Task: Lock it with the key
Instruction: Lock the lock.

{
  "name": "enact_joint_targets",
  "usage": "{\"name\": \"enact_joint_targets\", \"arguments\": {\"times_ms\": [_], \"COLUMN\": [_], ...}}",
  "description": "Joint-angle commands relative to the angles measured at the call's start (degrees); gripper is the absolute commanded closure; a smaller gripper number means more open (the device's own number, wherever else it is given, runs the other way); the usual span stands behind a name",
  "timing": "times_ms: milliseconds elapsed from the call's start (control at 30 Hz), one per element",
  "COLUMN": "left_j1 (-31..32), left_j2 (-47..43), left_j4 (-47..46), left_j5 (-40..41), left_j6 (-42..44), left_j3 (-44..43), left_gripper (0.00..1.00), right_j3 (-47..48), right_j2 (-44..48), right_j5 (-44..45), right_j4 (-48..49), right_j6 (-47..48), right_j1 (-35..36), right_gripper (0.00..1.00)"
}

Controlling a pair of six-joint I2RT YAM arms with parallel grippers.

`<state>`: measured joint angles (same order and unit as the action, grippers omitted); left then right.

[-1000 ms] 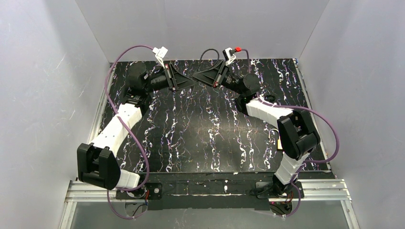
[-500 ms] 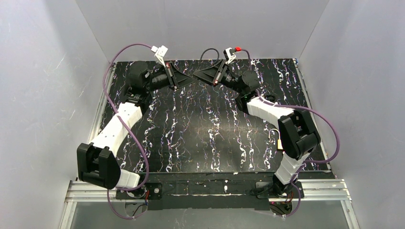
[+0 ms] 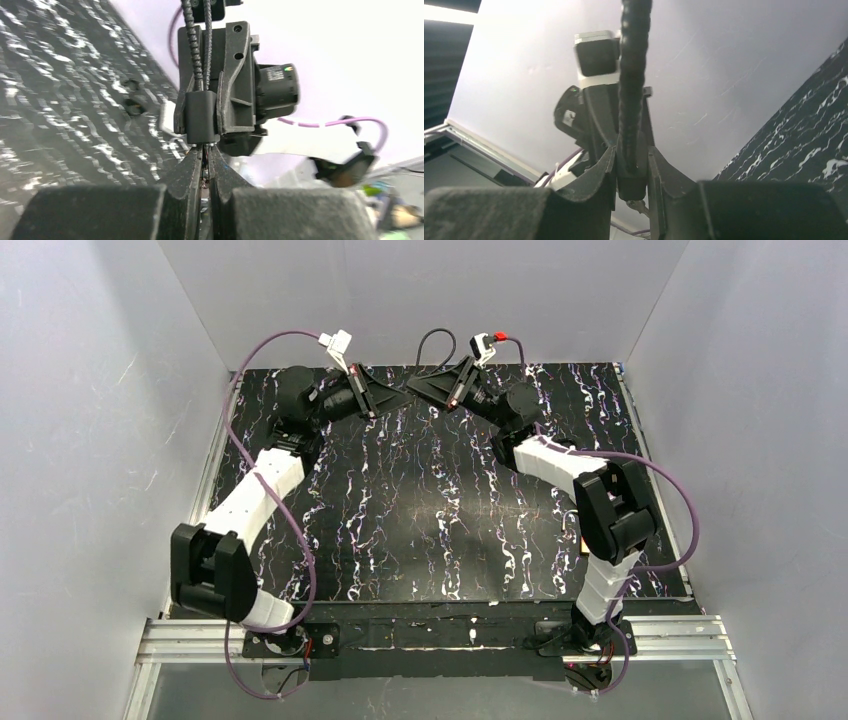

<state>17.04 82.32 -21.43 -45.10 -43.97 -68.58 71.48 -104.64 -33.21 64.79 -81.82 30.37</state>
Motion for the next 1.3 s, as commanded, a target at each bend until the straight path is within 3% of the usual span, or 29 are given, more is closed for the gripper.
{"name": "enact_joint_targets", "arguments": {"times_ms": [0,100,167,267,367,533,600,633,700,767,833,967,1033,1067,1133,1200,1267], "left_j1": [1.3,1.4,1.3,1.7,4.5,10.2,10.9,9.9,7.0,6.3,6.1,6.1,6.0,6.0,6.4,7.0,6.9], "left_j2": [4.4,5.4,4.3,-1.1,-2.3,-1.7,-1.4,-1.3,-0.5,1.4,2.1,3.1,2.5,1.4,-1.6,-2.2,-3.1], "left_j4": [-24.4,-28.9,-27.5,-6.6,20.7,33.8,34.7,32.6,17.0,0.1,-8.3,-16.1,-15.1,-9.7,13.1,21.6,24.6], "left_j5": [-14.3,-15.1,-14.7,-8.5,6.0,22.1,20.4,14.3,-3.3,-13.7,-15.2,-15.9,-14.1,-11.8,-2.5,2.3,5.8], "left_j6": [-26.0,-30.9,-26.8,-6.6,17.7,32.9,32.7,29.7,14.3,-3.2,-11.9,-21.3,-18.9,-13.2,6.7,15.4,18.0], "left_j3": [3.3,3.5,3.6,2.6,-5.0,-9.1,-9.9,-9.4,-4.9,-0.2,2.2,4.2,4.1,3.1,-1.1,-4.5,-4.9], "left_gripper": [1.0,1.0,1.0,1.0,1.0,1.0,1.0,1.0,1.0,1.0,1.0,1.0,1.0,1.0,1.0,1.0,1.0], "right_j3": [3.1,2.6,2.1,1.8,2.1,2.8,2.4,1.9,0.9,-0.3,-0.6,-1.0,-1.3,-1.5,-1.6,-1.8,-1.0], "right_j2": [0.7,0.9,2.0,3.7,3.1,2.1,2.3,2.3,1.8,1.4,1.1,1.6,2.3,2.9,3.7,3.9,4.1], "right_j5": [1.5,1.6,2.1,3.9,7.5,9.7,10.1,10.2,10.2,10.7,10.8,11.1,11.2,11.2,10.8,10.4,9.2], "right_j4": [18.6,18.9,14.9,5.0,-1.1,-3.9,-4.0,-2.3,3.2,9.7,14.6,17.6,16.0,14.5,11.1,10.1,7.3], "right_j6": [-2.5,-3.0,-1.2,0.9,-0.7,-1.8,-1.7,-2.2,-4.0,-6.0,-7.9,-9.2,-8.6,-7.8,-6.1,-5.8,-3.4], "right_j1": [0.6,0.4,-0.1,-2.2,-4.8,-5.8,-6.0,-6.1,-6.6,-7.3,-7.8,-7.9,-7.9,-7.9,-7.9,-7.9,-7.9], "right_gripper": [0.99,0.99,0.99,0.99,0.99,0.99,0.99,0.99,0.99,0.99,0.99,0.99,0.99,0.99,0.99,0.99,0.99]}}
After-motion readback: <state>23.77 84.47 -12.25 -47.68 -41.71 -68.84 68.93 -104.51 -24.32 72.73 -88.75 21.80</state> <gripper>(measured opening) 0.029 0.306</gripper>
